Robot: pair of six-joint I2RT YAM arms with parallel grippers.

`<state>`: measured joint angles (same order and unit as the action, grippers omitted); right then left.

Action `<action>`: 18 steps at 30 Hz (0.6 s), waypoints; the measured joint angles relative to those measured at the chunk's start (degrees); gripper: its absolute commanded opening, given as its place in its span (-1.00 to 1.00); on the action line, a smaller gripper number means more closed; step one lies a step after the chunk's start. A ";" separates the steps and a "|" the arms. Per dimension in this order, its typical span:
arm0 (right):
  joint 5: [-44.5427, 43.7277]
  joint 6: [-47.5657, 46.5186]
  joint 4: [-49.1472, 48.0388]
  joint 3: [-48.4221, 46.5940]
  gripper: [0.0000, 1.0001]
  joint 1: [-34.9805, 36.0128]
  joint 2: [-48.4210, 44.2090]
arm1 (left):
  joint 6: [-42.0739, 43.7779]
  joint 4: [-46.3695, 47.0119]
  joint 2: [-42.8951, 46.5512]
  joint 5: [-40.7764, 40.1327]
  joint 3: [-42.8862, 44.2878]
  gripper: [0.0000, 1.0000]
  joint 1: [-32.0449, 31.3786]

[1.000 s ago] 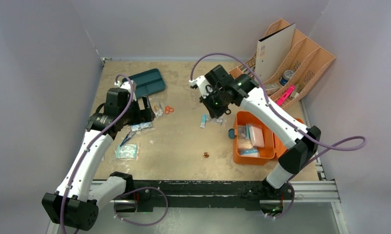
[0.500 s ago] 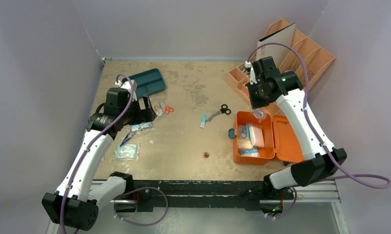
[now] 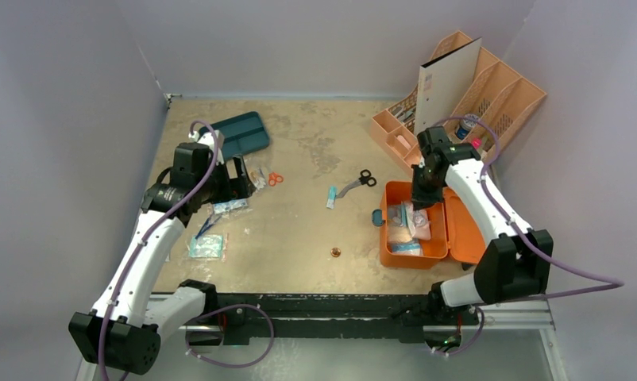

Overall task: Organize the medicine kit
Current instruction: Place the medical item at the medicine box.

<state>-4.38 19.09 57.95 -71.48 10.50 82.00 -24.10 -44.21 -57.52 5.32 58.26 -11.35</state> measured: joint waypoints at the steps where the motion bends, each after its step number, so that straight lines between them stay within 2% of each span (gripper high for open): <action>1: 0.87 1.25 -0.79 1.36 -1.00 0.00 -0.42 | 0.17 0.00 -0.09 0.00 0.00 0.83 0.00; 6: 2.82 6.14 -5.22 6.29 -0.96 0.02 -3.45 | 0.74 0.00 -0.35 0.02 0.00 0.84 0.00; 14: 2.82 8.57 -7.28 8.96 -0.21 0.02 -6.03 | 1.09 0.00 -0.35 0.07 -0.02 0.85 -0.02; 18: 2.49 7.78 -6.08 7.96 -0.02 0.02 -8.76 | 1.16 0.00 -0.35 0.04 -0.07 0.85 -0.09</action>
<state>-1.89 26.87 51.88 -63.53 10.52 73.23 -22.94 -44.21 -57.87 5.37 58.19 -11.44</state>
